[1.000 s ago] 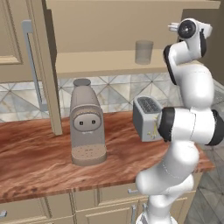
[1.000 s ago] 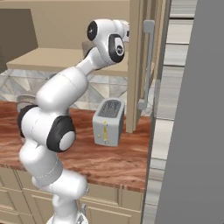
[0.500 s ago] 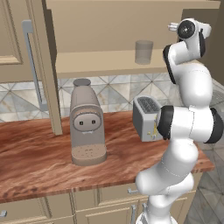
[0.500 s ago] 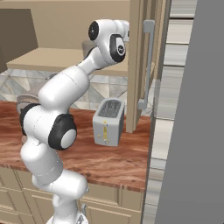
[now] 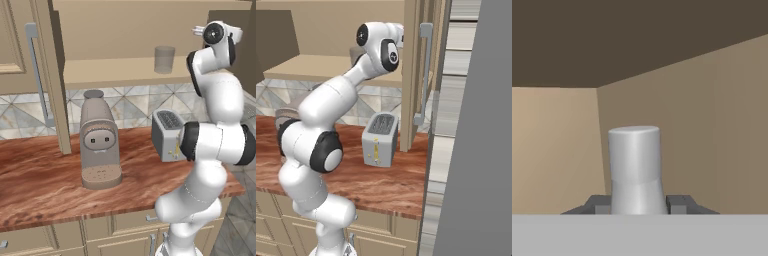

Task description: There is a bowl on the dining counter. Grab a lemon wedge from the fridge and place it in the bowl. Then get the liquor bottle and glass cup from the cabinet and place them next to the bowl.

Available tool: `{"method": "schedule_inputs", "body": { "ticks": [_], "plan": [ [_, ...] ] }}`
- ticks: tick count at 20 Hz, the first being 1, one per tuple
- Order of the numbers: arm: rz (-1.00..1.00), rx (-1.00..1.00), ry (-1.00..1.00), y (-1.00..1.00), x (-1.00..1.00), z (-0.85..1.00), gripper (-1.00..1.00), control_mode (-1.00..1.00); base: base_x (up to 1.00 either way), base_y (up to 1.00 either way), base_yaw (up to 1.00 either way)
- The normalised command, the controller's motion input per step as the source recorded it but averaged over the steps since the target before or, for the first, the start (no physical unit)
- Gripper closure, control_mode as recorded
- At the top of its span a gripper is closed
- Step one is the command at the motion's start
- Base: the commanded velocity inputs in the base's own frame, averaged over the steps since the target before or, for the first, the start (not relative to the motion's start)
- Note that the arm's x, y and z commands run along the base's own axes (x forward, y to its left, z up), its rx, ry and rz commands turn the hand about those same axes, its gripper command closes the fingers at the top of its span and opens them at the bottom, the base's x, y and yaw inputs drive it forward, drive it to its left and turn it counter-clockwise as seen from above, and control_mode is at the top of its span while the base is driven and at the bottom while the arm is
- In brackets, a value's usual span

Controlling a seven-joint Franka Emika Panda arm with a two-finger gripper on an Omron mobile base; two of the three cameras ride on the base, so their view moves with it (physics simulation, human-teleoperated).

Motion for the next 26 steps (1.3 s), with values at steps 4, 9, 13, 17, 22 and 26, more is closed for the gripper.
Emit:
{"method": "schedule_inputs", "body": {
  "ticks": [4, 9, 13, 17, 22, 26],
  "plan": [
    [0.00, 0.00, -0.03, 0.01, -0.51, -0.08, 1.00, -1.00, 0.00, 0.00, 0.00],
    [-0.01, 0.00, -0.09, 0.17, -0.95, -0.12, 1.00, -1.00, 0.00, 0.00, 0.00],
    [0.00, 0.00, -0.08, 0.33, -1.00, 0.00, 1.00, -1.00, 0.00, 0.00, 0.00],
    [0.00, -0.02, -0.01, 0.61, -1.00, 0.00, 1.00, -1.00, 0.00, 0.00, 0.00],
    [0.01, -0.06, 0.00, 0.81, -1.00, -0.01, 1.00, -1.00, 0.00, 0.00, 0.00],
    [0.02, -0.07, 0.00, 0.85, -1.00, -0.02, 1.00, -1.00, 0.00, 0.00, 0.00]
  ]
}}
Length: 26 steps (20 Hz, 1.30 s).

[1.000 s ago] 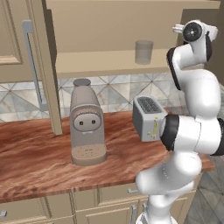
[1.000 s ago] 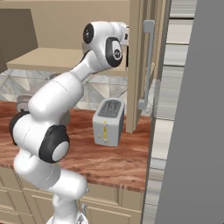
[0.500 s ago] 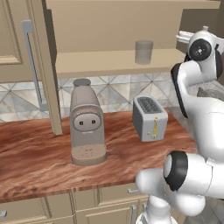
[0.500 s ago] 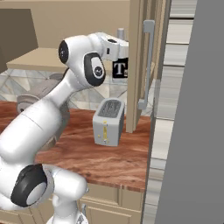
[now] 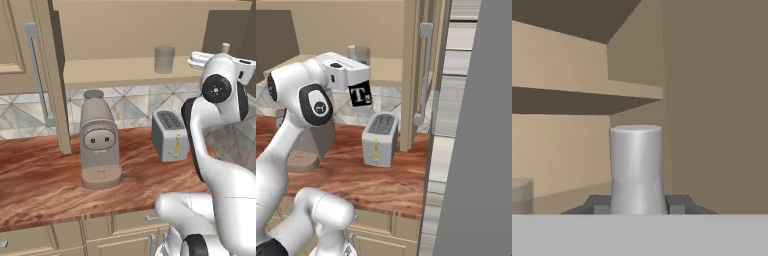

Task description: There is a bowl on the dining counter. Grab a lemon wedge from the fridge and place it in the bowl. Then get the liquor bottle and glass cup from the cabinet and place them next to the bowl.

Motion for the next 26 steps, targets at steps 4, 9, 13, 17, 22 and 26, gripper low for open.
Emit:
{"method": "schedule_inputs", "body": {
  "ticks": [4, 9, 13, 17, 22, 26],
  "plan": [
    [0.05, -0.07, 0.00, 0.81, -0.99, -0.04, 1.00, -1.00, 0.00, 0.00, 0.00],
    [0.07, -0.05, 0.00, 0.66, -0.96, -0.10, 1.00, -1.00, 0.00, 0.00, 0.00],
    [0.09, -0.04, 0.00, 0.50, -0.97, -0.10, 1.00, -1.00, 0.00, 0.00, 0.00],
    [0.03, -0.01, 0.00, 0.14, -0.25, -0.04, 1.00, 1.00, -0.74, 0.48, 0.12],
    [0.00, 0.00, 0.00, 0.00, 0.00, 0.00, 1.00, 1.00, -0.91, 0.82, 0.29],
    [0.00, 0.00, 0.00, 0.00, 0.00, 0.00, 1.00, 1.00, -0.70, 0.78, 0.43]
  ]
}}
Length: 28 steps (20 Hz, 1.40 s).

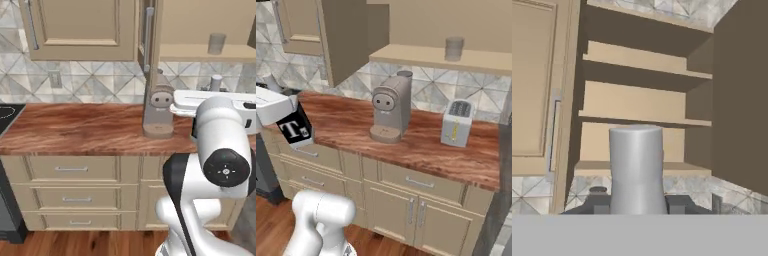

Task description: There is a bowl on the dining counter. Grab a lemon wedge from the fridge and place it in the bowl. Then get the liquor bottle and glass cup from the cabinet and place them next to the bowl.

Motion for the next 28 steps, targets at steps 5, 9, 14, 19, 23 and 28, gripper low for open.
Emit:
{"method": "schedule_inputs", "body": {
  "ticks": [5, 9, 14, 19, 23, 28],
  "plan": [
    [0.00, 0.00, 0.00, 0.00, 0.00, 0.00, 1.00, 1.00, -0.34, 0.72, 0.59],
    [0.00, 0.00, 0.00, 0.00, 0.00, 0.00, 1.00, 1.00, -0.05, 0.63, 0.72],
    [0.00, 0.00, 0.00, 0.00, 0.00, 0.00, 1.00, 1.00, 0.01, 0.47, 0.77],
    [0.00, 0.00, 0.00, 0.00, 0.00, 0.00, 1.00, 1.00, 0.21, 0.27, 0.74],
    [0.00, 0.00, 0.00, 0.00, 0.00, 0.00, 1.00, 1.00, 0.36, 0.23, 0.69],
    [0.00, 0.00, 0.00, 0.00, 0.00, 0.00, 1.00, 1.00, 0.58, 0.16, 0.62]
  ]
}}
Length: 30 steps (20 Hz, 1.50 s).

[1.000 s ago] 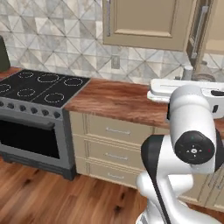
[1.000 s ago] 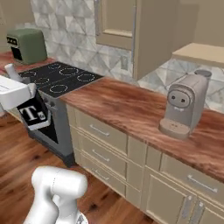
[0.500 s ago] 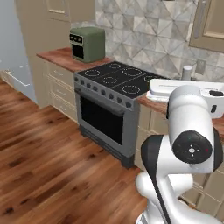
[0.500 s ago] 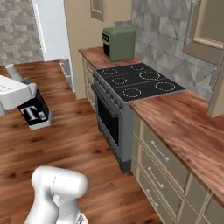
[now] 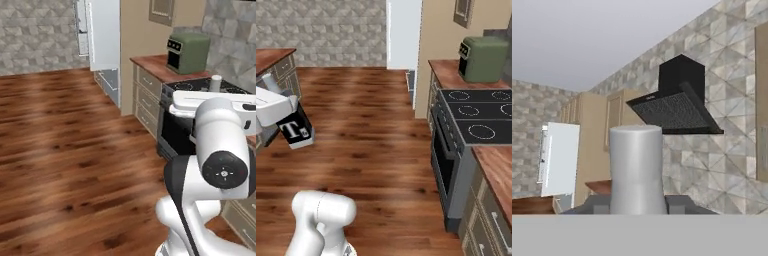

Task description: There is a bowl on the dining counter. Grab a lemon wedge from the fridge and place it in the bowl. Then get the liquor bottle and glass cup from the cabinet and place them next to the bowl.

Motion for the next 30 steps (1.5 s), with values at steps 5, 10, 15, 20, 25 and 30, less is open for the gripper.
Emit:
{"method": "schedule_inputs", "body": {
  "ticks": [5, 10, 15, 20, 25, 30],
  "plan": [
    [0.00, 0.00, 0.00, 0.00, 0.00, 0.00, 1.00, 1.00, 0.98, 0.02, 0.43],
    [0.00, 0.00, 0.00, 0.00, 0.00, 0.00, 1.00, 1.00, 1.00, 0.00, 0.24],
    [0.00, 0.00, 0.00, 0.00, 0.00, 0.00, 1.00, 1.00, 1.00, 0.04, 0.13],
    [0.00, 0.00, 0.00, 0.00, 0.00, 0.00, 1.00, 1.00, 1.00, 0.13, 0.10],
    [0.00, 0.00, 0.00, 0.00, 0.00, 0.00, 1.00, 1.00, 1.00, 0.17, 0.11],
    [0.00, 0.00, 0.00, 0.00, 0.00, 0.00, 1.00, 1.00, 1.00, 0.19, 0.11]
  ]
}}
